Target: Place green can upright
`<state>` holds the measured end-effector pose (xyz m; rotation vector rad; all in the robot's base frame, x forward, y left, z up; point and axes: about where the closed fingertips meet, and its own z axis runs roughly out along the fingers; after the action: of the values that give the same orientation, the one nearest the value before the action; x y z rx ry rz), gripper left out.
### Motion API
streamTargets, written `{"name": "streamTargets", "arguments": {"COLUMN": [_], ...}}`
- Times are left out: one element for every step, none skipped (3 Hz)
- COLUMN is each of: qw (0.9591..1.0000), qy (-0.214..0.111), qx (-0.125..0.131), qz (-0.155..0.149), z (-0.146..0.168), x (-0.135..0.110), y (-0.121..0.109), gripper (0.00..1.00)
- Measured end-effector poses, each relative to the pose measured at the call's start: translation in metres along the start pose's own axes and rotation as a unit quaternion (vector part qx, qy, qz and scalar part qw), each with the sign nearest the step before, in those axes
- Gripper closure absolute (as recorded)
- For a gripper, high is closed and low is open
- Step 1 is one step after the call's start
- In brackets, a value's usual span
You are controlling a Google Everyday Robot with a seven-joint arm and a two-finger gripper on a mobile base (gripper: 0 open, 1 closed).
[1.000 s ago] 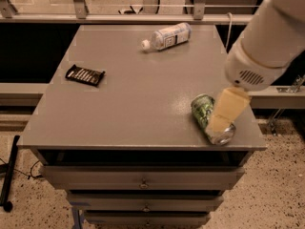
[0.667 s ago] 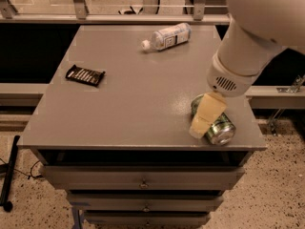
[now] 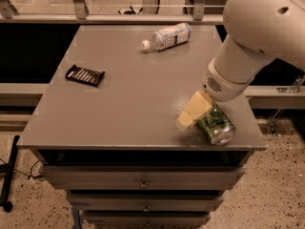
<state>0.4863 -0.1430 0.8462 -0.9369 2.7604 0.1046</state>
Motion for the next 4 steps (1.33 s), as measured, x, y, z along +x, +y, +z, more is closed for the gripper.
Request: {"name": "streamTargets", "arguments": {"qw": [0.9977, 0.9944, 0.9924, 0.9913], "qy": [-0.014, -0.025, -0.033, -0.071], "qx": [0.009, 0.025, 0.033, 0.006], "qz": [0.066, 0.100, 0.114, 0.111], "z": [0.003, 0.000, -0.001, 0.000], "x": [0.003, 0.002, 0.000, -0.017], "y": [-0.009, -0.015, -0.017, -0.025], "gripper": [0.18, 0.41, 0.65, 0.88]}}
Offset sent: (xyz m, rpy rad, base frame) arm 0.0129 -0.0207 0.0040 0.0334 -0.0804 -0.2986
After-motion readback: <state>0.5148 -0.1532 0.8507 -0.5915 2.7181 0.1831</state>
